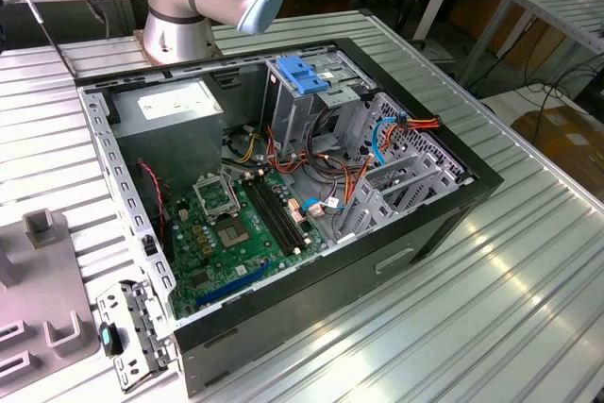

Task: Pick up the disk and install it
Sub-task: 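Reach for the disk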

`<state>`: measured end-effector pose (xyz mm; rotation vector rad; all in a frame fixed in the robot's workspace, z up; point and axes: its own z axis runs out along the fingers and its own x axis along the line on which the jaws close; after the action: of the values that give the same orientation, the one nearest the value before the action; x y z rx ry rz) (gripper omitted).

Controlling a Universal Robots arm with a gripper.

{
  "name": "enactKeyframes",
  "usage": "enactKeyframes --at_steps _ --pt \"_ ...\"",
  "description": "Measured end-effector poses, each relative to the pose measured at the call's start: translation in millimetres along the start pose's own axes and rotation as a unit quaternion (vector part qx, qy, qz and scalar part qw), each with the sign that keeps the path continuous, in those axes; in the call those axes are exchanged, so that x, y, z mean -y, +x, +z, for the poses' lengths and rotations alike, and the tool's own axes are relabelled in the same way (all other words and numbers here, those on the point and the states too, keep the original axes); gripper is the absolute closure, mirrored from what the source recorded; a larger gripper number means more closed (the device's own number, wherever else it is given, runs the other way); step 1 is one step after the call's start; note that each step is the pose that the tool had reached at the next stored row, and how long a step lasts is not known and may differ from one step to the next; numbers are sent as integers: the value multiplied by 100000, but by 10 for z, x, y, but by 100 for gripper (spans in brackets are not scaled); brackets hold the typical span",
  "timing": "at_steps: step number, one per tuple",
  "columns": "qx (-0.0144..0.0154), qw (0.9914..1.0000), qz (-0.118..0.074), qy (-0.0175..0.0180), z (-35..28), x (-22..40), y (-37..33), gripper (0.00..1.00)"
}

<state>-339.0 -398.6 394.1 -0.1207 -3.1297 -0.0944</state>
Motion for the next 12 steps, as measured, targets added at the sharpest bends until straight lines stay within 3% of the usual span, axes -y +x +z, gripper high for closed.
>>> enactKeyframes --at_steps 4,11,12 --pt "-66 100000 27 9 2 -16 172 89" --pt "-73 100000 29 9 4 -25 219 89" --pt "-72 100000 32 7 5 -24 288 89"
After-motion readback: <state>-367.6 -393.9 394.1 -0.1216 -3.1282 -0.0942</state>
